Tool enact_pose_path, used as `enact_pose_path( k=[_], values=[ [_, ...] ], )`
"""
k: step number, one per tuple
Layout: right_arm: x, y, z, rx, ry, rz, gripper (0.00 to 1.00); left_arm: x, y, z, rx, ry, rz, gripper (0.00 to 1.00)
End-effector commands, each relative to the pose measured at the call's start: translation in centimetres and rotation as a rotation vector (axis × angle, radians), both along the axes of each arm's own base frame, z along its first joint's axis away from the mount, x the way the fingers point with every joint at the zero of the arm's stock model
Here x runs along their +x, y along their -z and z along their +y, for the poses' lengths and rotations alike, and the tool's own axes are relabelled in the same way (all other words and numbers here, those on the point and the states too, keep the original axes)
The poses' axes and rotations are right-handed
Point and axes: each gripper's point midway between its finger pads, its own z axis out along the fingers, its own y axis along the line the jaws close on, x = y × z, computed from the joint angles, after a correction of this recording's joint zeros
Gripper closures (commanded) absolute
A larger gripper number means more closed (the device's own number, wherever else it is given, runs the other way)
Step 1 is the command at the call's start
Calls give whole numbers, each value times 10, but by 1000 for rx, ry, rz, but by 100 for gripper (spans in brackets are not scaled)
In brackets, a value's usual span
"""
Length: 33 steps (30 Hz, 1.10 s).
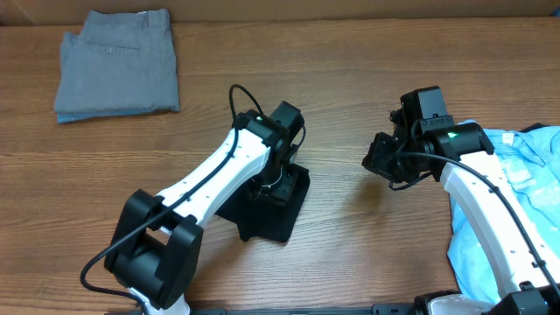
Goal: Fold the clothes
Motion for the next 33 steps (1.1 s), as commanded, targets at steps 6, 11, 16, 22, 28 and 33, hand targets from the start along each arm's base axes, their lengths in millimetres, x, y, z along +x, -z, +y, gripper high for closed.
enact_pose_path(
  k=[6, 11, 16, 22, 28, 33],
  values=[
    [-1, -23, 20, 68, -160, -89, 67, 64, -70, 42, 102, -114, -178, 61],
    [-6, -25, 49, 93, -262, -118, 47, 81, -94, 82, 93, -195, -179, 59],
    [-12, 4, 70, 52, -271, -44, 41, 60, -86, 110, 65, -249, -28, 65],
    [-27, 50, 92, 55, -327, 82, 52, 40, -70, 122, 32, -237, 84, 65],
    [-40, 74, 129, 124, -420, 138, 47, 20, -36, 121, 5, -219, 168, 62],
    [-45, 82, 138, 100, -451, 137, 81, 2, -9, 124, 20, -220, 218, 61]
  ],
)
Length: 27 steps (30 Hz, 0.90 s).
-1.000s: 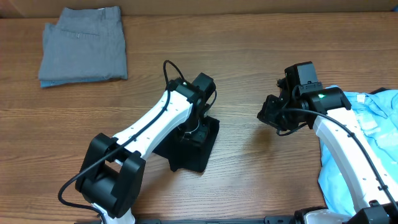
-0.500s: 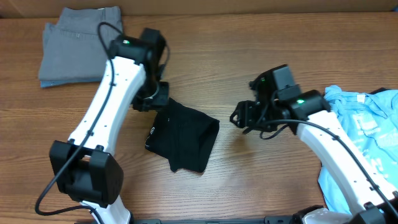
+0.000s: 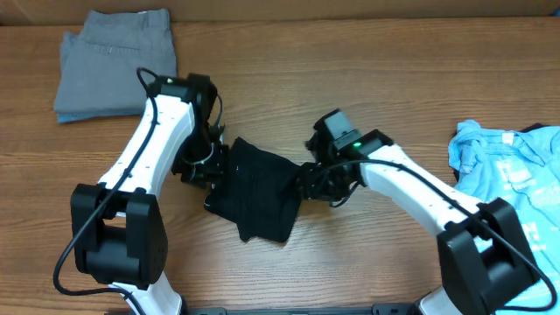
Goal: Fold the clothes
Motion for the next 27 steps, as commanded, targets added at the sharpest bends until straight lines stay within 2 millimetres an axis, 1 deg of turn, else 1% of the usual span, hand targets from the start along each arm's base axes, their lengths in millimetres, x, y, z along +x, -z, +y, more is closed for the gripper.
enact_pose_path(
  k=[1, 2, 4, 5, 8, 9, 11, 13, 14, 16, 17, 18, 20, 23, 24, 25, 26, 27],
  values=[
    [-3, 4, 2, -13, -13, -2, 90, -16, 18, 1, -27, 13, 44, 61],
    [0, 6, -3, -38, 12, -2, 96, -20, 23, 1, -25, 13, 53, 61],
    [7, 9, -19, -103, 87, 5, 96, -27, 34, 3, -23, 12, 67, 61],
    [13, 10, -32, -139, 125, 5, 96, -32, 42, 4, -20, 12, 75, 61],
    [25, 9, -58, -216, 187, -7, 96, -38, 56, 8, -3, 17, 73, 61],
    [28, 8, -65, -231, 203, -7, 96, -39, 60, 9, 3, 19, 72, 61],
    [34, 7, -71, -227, 229, -7, 96, -43, 66, 11, 11, 22, 74, 62],
    [38, 7, -71, -220, 235, -17, 96, -43, 69, 11, 11, 22, 70, 61],
    [39, 6, -70, -215, 235, -23, 93, -43, 69, 11, 11, 22, 69, 62],
    [40, 5, -68, -199, 220, -30, 75, -43, 69, 11, 12, 18, 69, 62],
    [40, 4, -67, -194, 208, -31, 70, -43, 68, 11, 8, 17, 72, 62],
    [40, 2, -68, -195, 208, -31, 67, -44, 67, 9, -3, 13, 77, 62],
    [41, -8, -69, -190, 214, -41, 67, -44, 62, 6, -19, 7, 87, 62],
    [43, -31, -66, -152, 202, -92, 67, -38, 49, 5, -18, 7, 89, 60],
    [44, -43, -60, -106, 165, -123, 65, -34, 42, 4, -19, 7, 83, 59],
    [44, -57, -53, -52, 129, -154, 62, -29, 36, 4, -22, 10, 71, 58],
    [43, -72, -45, 4, 103, -182, 54, -18, 28, 2, -28, 9, 40, 56],
    [43, -80, -41, 36, 96, -196, 48, -9, 22, 1, -34, 6, 14, 53]
  ],
)
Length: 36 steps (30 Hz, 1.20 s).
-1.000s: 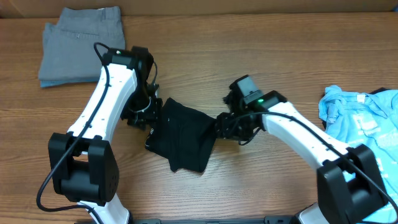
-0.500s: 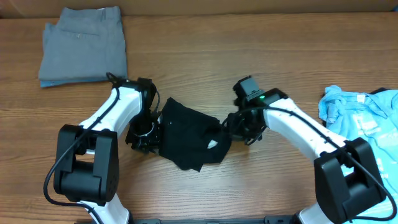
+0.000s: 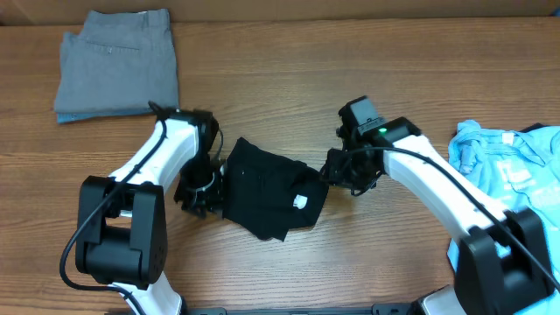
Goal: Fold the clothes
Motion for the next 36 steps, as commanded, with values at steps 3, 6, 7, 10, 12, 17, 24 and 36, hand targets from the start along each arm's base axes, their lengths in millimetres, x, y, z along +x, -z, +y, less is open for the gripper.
enact_pose_path(
  k=[3, 6, 7, 10, 12, 17, 24, 36],
  values=[
    [14, -65, 31, 214, -42, -147, 45, 63, -36, -10, -63, 3, -211, 44],
    [19, -59, 37, 230, 25, -128, 44, 92, -41, -14, -85, -4, -321, 41],
    [21, -55, 40, 239, 50, -121, 44, 100, -40, -16, -97, -5, -355, 41],
    [23, -36, 48, 240, 101, -69, 44, 117, -38, -22, -123, -7, -418, 40],
    [19, -15, 57, 237, 116, 8, 46, 119, -34, -22, -123, -7, -421, 40],
    [18, 15, 63, 220, 141, 93, 91, 116, -17, -21, -120, -7, -401, 40],
    [12, 35, 23, 8, 273, 127, 96, 104, -6, -19, -113, -8, -364, 40],
    [5, 23, 21, 33, 132, 98, 67, 115, -6, -22, -138, 13, -414, 13]
  ],
)
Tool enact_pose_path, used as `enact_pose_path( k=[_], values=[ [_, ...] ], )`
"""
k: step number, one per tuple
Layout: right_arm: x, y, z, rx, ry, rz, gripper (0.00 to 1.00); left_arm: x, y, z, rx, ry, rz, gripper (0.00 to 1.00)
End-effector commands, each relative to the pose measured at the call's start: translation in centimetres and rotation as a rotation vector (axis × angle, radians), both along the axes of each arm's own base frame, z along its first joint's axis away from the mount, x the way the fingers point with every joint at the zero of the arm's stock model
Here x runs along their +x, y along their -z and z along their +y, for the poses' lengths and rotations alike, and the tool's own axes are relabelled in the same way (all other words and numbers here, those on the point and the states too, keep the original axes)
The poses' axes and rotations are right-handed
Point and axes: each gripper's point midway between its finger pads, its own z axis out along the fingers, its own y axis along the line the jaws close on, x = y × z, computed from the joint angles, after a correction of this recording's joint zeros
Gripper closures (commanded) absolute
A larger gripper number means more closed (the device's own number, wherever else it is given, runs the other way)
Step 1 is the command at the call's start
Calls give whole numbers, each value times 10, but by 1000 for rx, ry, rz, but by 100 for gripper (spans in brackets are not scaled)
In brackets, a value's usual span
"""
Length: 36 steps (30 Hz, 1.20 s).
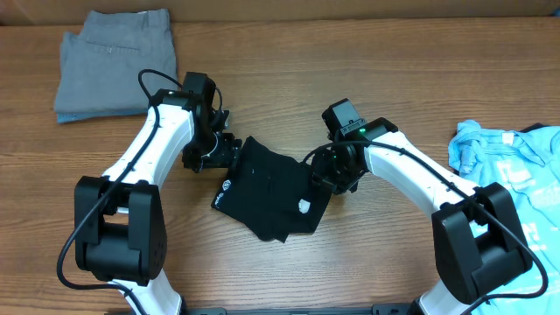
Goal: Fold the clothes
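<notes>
A black garment [267, 188] lies crumpled mid-table, with a small pale logo near its left edge and a white tag near its right. My left gripper [229, 155] sits at its upper-left corner, touching the cloth. The right gripper [320, 174] is at the garment's right edge, over the cloth. Both sets of fingers are dark against the dark fabric, so their state does not show. Grey trousers [118, 61] lie folded flat at the far left.
A light blue shirt [512, 175] lies bunched at the right edge of the wooden table [367, 79]. Both white arms reach in from the front edge and cross the table's middle toward the garment.
My left gripper has moved from the garment's lower-left side up to its upper-left corner. The right gripper has shifted slightly left onto the right edge. A logo now shows at the left edge.
At first the left gripper was on the bunched black garment and the right gripper hung apart to the right. Then both grippers were at its opposite sides, and it lay wider between them. Now it is still spread, with the left gripper at its upper corner.
</notes>
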Motion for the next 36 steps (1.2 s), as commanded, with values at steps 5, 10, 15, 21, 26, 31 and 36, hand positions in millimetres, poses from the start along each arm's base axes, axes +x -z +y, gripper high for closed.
enact_pose_path(
  k=[5, 10, 15, 21, 26, 31, 36],
  values=[
    [14, -57, -13, 46, -93, -207, 64, 14, 6, -8, -56, 54, -51, 0],
    [14, -107, -15, 85, -144, -385, 58, 7, 14, -41, -263, 175, -18, 0],
    [9, -137, -17, 113, -147, -473, 54, -11, 47, -49, -327, 213, 102, 0],
    [7, -143, -19, 114, -145, -486, 54, -45, 61, -60, -465, 338, 229, 11],
    [9, -142, -21, 99, -140, -493, 54, -50, 62, -60, -481, 381, 229, 44],
    [8, -141, -21, 97, -140, -489, 54, -48, 58, -62, -498, 376, 229, 86],
    [8, -141, -22, 95, -140, -488, 54, -22, 14, -72, -585, 355, 191, 96]
  ],
)
